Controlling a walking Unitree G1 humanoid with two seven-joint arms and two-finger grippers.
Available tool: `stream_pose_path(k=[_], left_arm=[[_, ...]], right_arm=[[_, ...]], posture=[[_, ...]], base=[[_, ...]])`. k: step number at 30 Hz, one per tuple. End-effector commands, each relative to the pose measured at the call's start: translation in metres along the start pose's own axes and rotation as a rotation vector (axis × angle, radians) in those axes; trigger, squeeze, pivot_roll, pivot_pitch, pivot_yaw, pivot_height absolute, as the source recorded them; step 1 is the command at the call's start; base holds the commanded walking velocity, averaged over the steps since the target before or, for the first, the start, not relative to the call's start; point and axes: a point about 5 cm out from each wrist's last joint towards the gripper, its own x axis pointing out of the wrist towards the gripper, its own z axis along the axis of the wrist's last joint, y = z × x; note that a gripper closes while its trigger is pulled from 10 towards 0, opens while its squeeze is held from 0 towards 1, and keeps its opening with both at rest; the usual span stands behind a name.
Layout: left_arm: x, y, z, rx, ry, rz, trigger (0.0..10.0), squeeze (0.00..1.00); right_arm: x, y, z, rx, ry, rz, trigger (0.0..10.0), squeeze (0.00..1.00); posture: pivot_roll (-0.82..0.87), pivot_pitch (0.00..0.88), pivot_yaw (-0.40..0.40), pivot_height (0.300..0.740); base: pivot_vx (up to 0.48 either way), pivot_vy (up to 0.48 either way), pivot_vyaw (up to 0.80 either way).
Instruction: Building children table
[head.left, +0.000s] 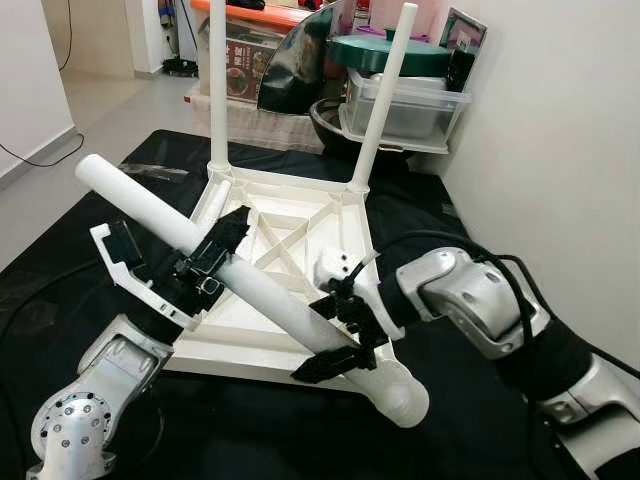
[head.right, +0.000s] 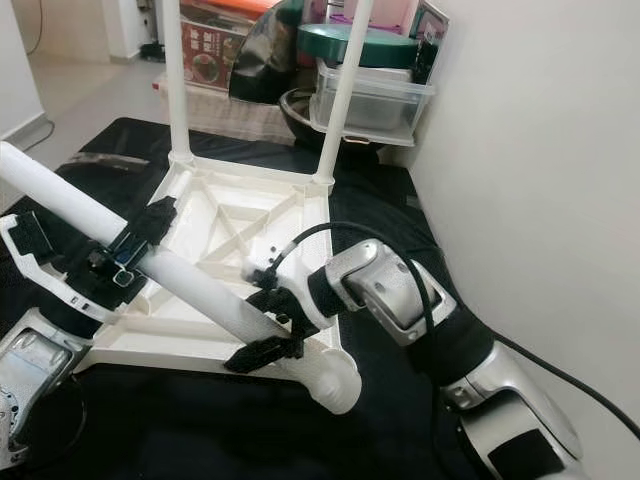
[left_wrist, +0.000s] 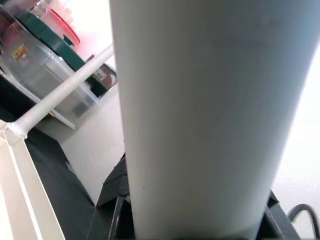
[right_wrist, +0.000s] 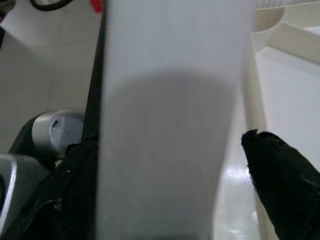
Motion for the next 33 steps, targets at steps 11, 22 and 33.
stream_pose_path(k=[11,22,33], left_arm=[[0.004,-0.001,-0.008,-0.011,0.026,-0.037,0.0,0.00],[0.006,0.001,-0.011,-0.001,0.025,-0.034,0.0,0.00],[0.007,0.006,-0.009,0.020,0.030,-0.007,10.0,1.00]], right_arm=[[0.013,0.009,0.006,-0.009,0.021,0.044,0.0,0.00],[0.021,0.007,0.014,0.068,-0.034,-0.004,0.0,0.00],[0.012,0.005,0.006,0.117,-0.046,-0.025,0.0,0.00]], posture=[[0.06,0.000,-0.139,0.740],[0.06,0.000,-0.144,0.740],[0.06,0.000,-0.144,0.740]], base=[[0.000,0.000,0.00],[0.000,0.000,0.00],[0.000,0.000,0.00]])
